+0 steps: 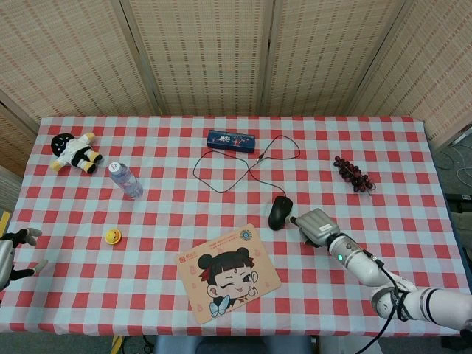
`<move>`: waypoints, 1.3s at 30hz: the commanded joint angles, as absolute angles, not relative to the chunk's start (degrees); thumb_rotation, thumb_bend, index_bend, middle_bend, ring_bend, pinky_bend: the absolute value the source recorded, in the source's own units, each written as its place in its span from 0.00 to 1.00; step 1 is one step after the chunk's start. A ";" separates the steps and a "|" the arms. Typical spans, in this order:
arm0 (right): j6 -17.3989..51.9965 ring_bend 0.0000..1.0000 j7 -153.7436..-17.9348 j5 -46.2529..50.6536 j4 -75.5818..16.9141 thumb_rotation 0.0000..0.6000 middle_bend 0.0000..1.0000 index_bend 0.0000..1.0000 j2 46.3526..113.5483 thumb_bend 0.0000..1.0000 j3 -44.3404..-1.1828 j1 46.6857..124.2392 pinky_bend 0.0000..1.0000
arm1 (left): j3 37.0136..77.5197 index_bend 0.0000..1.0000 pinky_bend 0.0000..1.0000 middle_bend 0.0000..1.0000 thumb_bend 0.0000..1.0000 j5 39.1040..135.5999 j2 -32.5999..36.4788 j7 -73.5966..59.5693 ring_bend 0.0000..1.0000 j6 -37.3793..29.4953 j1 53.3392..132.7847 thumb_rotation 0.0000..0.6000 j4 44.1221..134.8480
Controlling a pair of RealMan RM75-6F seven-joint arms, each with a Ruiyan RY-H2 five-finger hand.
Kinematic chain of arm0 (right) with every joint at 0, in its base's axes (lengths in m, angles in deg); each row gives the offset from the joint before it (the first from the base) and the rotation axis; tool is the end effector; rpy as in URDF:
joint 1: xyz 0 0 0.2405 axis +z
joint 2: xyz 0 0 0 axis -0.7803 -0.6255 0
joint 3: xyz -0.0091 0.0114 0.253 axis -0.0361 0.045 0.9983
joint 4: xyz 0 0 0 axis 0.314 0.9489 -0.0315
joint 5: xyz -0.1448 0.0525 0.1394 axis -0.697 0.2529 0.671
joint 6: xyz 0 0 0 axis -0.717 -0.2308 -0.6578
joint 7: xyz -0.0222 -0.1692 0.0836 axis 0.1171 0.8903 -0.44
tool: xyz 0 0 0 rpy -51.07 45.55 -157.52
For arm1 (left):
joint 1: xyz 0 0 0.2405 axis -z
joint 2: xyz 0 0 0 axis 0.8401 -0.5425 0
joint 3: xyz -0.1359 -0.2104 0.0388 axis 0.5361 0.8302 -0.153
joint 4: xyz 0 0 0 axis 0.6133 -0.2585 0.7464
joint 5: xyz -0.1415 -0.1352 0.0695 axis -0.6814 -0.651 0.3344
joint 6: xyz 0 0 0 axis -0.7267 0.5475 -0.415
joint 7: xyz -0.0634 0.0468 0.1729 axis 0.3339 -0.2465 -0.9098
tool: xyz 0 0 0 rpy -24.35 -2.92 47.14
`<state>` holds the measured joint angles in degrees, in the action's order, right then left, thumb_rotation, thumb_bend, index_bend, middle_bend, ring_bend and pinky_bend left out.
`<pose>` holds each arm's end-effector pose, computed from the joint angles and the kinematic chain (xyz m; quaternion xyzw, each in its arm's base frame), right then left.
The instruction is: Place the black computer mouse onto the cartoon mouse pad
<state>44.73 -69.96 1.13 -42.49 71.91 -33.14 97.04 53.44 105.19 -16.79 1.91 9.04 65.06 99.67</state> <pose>-0.2066 -0.3566 -0.0244 0.8309 -0.3935 0.1878 0.3456 -0.3562 0.2514 0.1727 -0.5715 -0.4269 -0.3556 0.6039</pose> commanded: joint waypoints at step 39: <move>38.90 0.84 -47.91 16.65 -44.92 1.00 0.87 0.15 73.70 0.00 -31.87 106.50 0.99 | 53.76 0.45 0.65 0.48 0.16 105.08 -17.40 4.35 0.41 9.06 64.83 1.00 99.05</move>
